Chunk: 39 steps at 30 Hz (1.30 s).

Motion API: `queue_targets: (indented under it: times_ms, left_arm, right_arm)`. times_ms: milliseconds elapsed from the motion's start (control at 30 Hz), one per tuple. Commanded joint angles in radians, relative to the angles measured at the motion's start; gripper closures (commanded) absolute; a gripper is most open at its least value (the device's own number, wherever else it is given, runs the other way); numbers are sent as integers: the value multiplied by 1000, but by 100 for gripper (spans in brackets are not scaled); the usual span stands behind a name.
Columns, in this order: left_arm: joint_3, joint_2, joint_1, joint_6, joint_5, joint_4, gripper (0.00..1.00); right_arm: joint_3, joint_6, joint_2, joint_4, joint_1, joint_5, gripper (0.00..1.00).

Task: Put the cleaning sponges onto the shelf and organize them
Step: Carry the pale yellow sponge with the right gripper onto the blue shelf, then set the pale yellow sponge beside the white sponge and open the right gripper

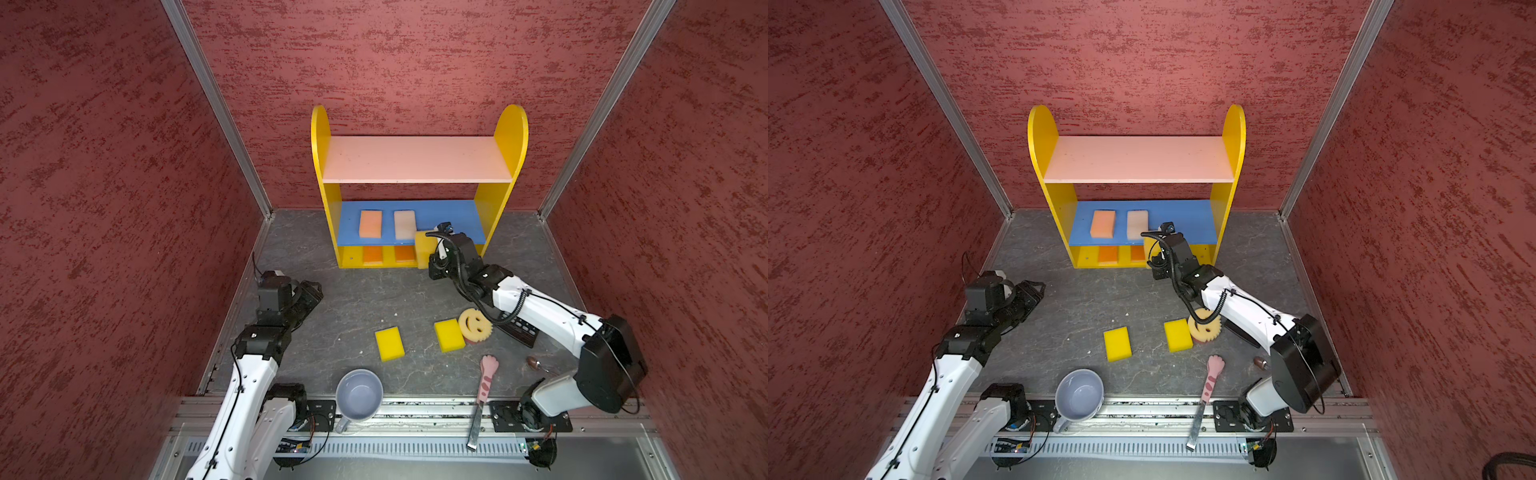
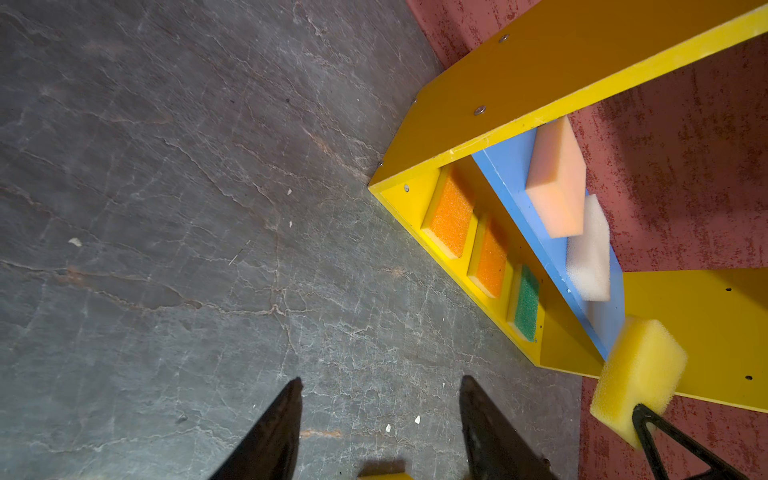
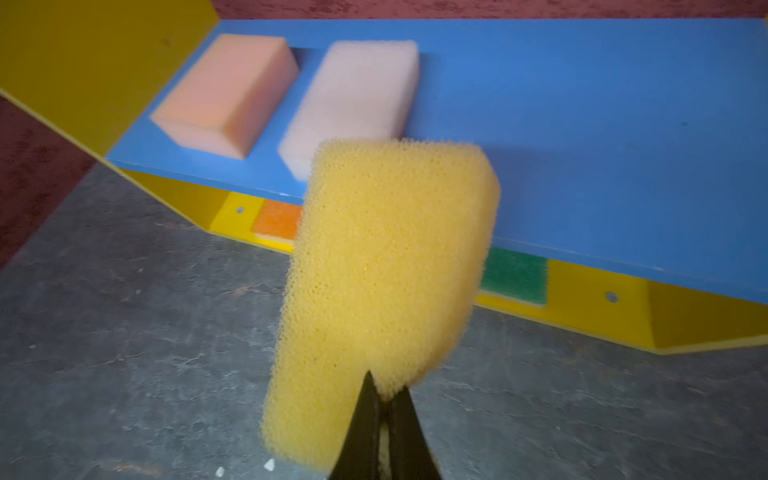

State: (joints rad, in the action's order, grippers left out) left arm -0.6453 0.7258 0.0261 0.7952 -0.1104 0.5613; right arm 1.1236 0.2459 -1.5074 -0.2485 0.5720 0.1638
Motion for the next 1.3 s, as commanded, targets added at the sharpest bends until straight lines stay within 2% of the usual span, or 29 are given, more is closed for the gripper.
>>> queue_targets:
  times_ms: [0, 167, 400, 600, 867, 1267]
  left_arm:
    - [-26, -23, -12, -22, 19, 21, 39]
    - [-21, -44, -11, -26, 36, 47, 39]
    - [-15, -35, -13, -6, 33, 36, 39]
    - [-24, -2, -13, -1, 31, 15, 39]
    - [-22, 35, -11, 13, 1, -21, 39]
    - [-27, 18, -12, 20, 7, -4, 39]
  right_arm:
    - [69, -55, -37, -52, -58, 39, 100]
    - [170, -85, -112, -37, -122, 16, 100]
    - [342, -109, -272, -98, -212, -92, 100]
    - [436, -125, -364, -154, -241, -153, 100]
    - [430, -123, -364, -165, -253, -233, 97]
    - [409, -122, -340, -182, -259, -222, 94]
